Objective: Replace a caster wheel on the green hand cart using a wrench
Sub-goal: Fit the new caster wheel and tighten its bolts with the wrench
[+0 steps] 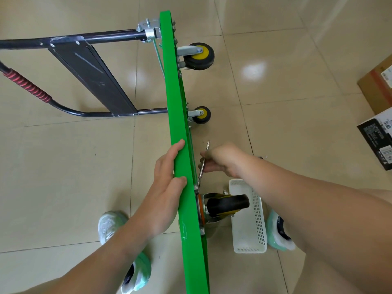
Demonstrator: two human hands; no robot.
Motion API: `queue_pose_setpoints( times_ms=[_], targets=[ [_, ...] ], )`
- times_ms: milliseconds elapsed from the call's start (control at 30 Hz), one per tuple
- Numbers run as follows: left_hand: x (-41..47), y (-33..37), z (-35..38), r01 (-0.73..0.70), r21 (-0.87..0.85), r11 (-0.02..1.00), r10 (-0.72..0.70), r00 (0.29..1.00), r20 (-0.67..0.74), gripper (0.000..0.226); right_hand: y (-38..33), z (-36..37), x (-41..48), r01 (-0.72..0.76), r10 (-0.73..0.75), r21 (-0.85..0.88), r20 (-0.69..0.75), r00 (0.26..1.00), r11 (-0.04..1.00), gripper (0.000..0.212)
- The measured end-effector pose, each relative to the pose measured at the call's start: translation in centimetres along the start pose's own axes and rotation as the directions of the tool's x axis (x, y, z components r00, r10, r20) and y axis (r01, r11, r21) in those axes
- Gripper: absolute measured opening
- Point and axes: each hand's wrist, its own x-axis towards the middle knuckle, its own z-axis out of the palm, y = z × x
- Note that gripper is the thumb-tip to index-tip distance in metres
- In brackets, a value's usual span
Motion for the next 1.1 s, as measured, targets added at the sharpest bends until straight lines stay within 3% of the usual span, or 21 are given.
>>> queue_pose_setpoints(
  times_ms=[100,233,400,600,833,1100],
  targets=[
    [-0.1,-0.1,0.0,0.003,0.000,1.000,-0.003,1.000,-0.002,0.059,-1.9,-0.6,-1.1,0.212,-0.212,-0.003,-0.039,0.977,0.977,0.008],
    [0.0,-0.7,0.2,0.006,0.004,1.000,-0.006,1.000,-0.001,0.061,-2.6,-0.4,-3.8,0.482,-0.481,-0.100,0.040,0.876,0.870,0.004],
    [0.2,-1.9,0.0,-0.027,0.040,0.999,0.026,0.999,0.020,0.068,-1.3,0.2,-6.3,0.640,-0.621,-0.102,0.168,0.766,0.762,0.024],
    [0.3,-2.5,0.0,-0.048,0.023,0.999,0.047,0.998,0.029,0.072,-0.5,0.4,-7.1,0.654,-0.620,-0.084,0.248,0.744,0.752,0.032],
    [0.5,-2.5,0.0,-0.059,0.007,0.998,0.059,0.997,0.044,0.072,-0.3,0.3,-6.6,0.649,-0.616,-0.040,0.274,0.738,0.760,0.025],
    [0.9,-3.7,-0.2,-0.071,-0.004,0.997,0.071,0.997,0.026,0.074,-0.1,0.1,-5.1,0.549,-0.538,-0.019,0.174,0.825,0.836,0.019]
  ],
)
